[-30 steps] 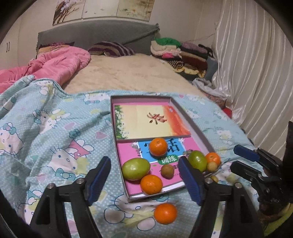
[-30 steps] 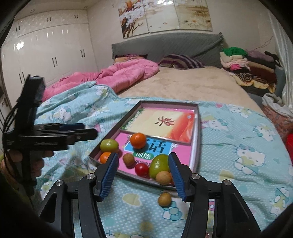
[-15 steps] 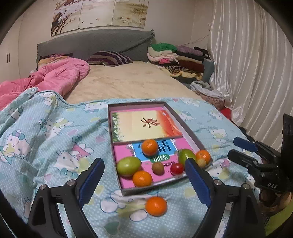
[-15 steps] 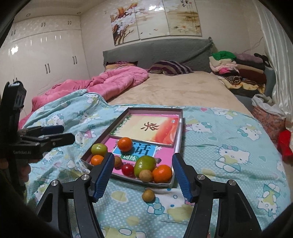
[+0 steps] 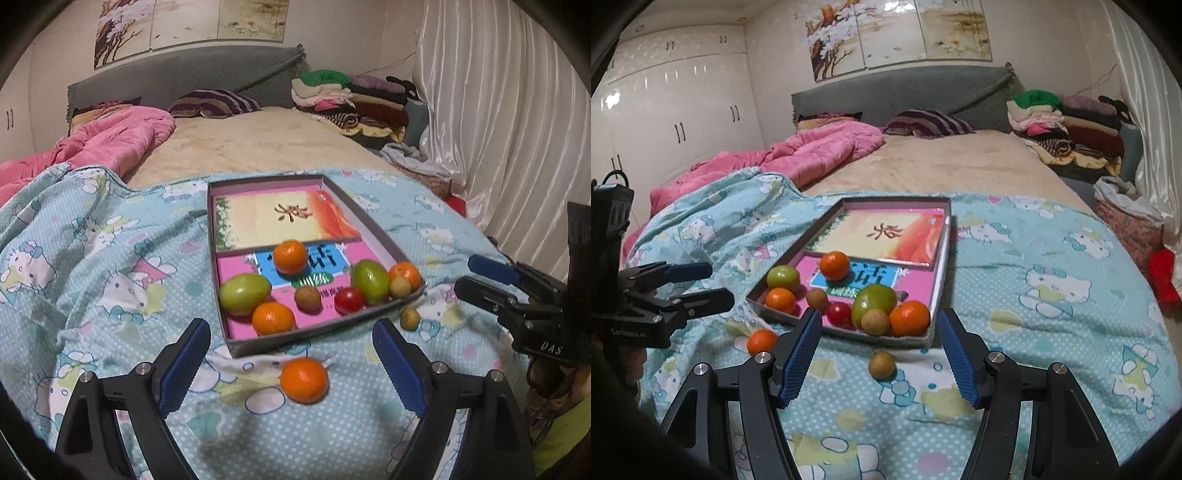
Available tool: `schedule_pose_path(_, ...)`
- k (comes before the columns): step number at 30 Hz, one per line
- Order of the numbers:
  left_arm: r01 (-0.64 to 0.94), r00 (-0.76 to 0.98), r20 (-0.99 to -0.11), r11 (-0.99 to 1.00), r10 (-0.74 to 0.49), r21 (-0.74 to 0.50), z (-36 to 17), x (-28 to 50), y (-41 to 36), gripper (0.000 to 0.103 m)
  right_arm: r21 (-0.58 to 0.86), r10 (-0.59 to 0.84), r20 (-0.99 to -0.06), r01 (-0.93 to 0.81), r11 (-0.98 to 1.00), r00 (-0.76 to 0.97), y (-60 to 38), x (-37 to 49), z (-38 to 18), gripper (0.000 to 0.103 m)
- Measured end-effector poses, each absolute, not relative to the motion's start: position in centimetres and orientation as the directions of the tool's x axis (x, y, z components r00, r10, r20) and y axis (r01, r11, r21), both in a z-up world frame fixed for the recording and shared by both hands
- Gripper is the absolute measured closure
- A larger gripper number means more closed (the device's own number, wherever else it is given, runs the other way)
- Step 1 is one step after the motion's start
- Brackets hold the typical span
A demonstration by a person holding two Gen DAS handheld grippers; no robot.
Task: Organize fruits
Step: 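Move the left tool to the loose tangerine while the right approaches the small brown fruit, then grasp the tangerine with the left tool while the right grasps the small brown fruit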
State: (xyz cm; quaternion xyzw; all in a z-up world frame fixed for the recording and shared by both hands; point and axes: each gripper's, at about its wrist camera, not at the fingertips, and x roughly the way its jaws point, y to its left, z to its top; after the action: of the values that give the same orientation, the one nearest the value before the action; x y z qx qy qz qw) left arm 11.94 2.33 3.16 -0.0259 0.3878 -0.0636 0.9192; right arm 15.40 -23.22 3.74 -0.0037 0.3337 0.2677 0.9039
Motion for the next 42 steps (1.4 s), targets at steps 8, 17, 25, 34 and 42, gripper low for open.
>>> schedule_pose_path(8,0.11,0.643,-0.751,0.988,-0.151,-0.104,1.0,11.6,1.6,0.014,0.139,0.451,-0.656,-0.492,0.86,0.604,-22.4,15.6,1.9,0.036)
schedule_pose_path(17,0.109,0.618,-0.774,0.99,-0.139,-0.091,-0.5,11.8,1.1,0.014,0.142,0.449,-0.696,-0.505,0.852,0.561,-21.4,15.9,-0.1,0.036)
schedule_pose_path(25,0.094,0.591,-0.793,0.989,-0.146,-0.112,-1.6,12.3,1.4,0.014,0.143,0.44,-0.733,-0.515,0.845,0.518,-20.7,16.6,-2.0,0.054)
schedule_pose_path(34,0.085,0.581,-0.801,0.99,-0.144,-0.116,-2.1,12.7,1.6,0.021,0.134,0.422,-0.759,-0.516,0.846,0.496,-19.8,17.6,-3.5,0.076)
schedule_pose_path(42,0.095,0.565,-0.806,0.985,-0.175,-0.147,-2.9,13.0,1.6,0.045,0.159,0.481,-0.742,-0.574,0.803,0.467,-18.7,17.0,-3.3,0.081)
